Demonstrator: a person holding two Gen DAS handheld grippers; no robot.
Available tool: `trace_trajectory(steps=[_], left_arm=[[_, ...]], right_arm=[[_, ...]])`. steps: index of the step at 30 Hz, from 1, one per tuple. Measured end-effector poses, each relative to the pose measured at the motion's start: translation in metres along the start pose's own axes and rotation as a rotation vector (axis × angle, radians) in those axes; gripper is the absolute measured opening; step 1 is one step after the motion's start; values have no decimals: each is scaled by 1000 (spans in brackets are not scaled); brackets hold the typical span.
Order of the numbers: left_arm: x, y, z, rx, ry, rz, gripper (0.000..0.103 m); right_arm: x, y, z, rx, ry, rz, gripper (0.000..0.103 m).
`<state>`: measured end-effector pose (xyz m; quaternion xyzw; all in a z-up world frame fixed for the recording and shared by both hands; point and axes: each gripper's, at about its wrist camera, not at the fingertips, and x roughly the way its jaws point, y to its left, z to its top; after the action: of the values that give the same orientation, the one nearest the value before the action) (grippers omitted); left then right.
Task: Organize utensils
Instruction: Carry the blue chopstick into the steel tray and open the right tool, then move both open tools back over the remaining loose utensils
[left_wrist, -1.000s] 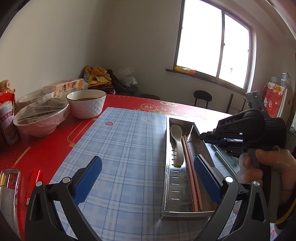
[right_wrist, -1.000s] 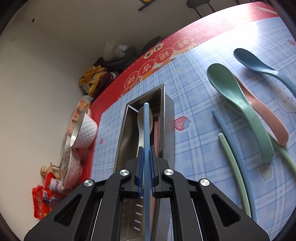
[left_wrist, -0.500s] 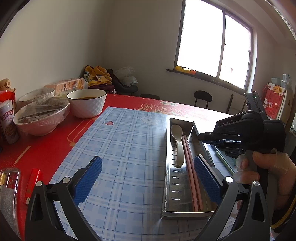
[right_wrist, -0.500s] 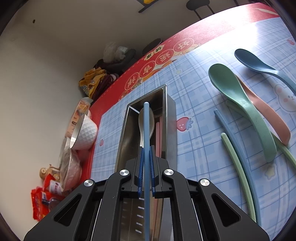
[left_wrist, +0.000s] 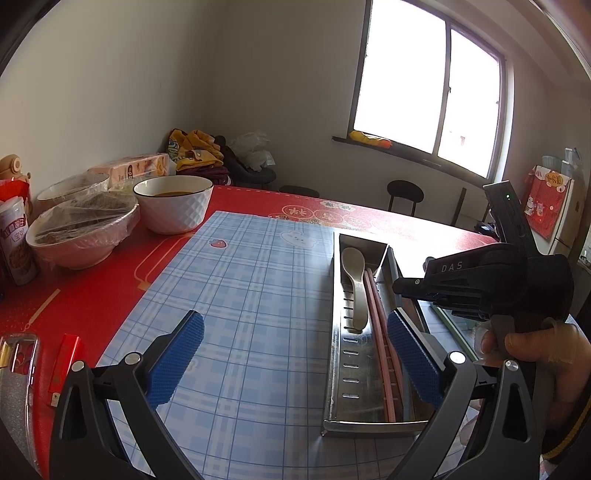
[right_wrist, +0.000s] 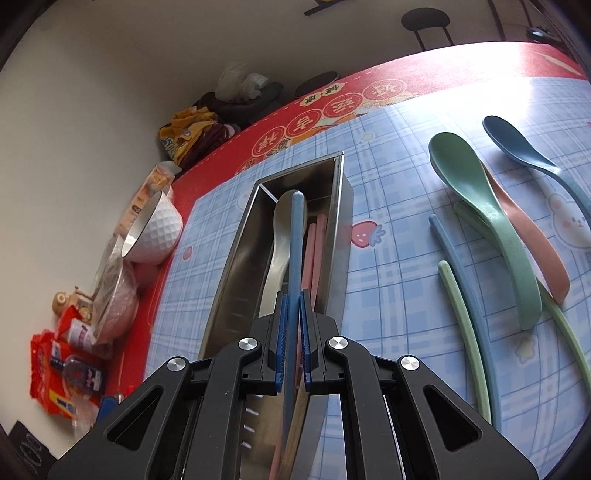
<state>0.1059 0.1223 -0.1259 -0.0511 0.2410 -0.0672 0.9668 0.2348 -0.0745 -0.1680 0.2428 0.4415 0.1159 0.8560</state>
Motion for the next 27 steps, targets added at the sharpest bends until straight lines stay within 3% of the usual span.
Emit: trace_trajectory(steps=[9,20,22,24,27], left_arm=[[1,1,0,-5,3,1,97],[1,1,1,-6,5,3,97],[1,1,1,-5,8,6,97],[2,1,1,-2,13,13,97],[4,-2,1,12,18,35,97]], right_arm=[[-12,-1,2,-56,-5,4,9],[-74,-57,2,-133,-105,-14,9],[-86,-71,0,-168,-123,-34,15],[-98,-84,-4,-208,-143,-60,28],[-113,-103,-9,-269,-169,-101,31]])
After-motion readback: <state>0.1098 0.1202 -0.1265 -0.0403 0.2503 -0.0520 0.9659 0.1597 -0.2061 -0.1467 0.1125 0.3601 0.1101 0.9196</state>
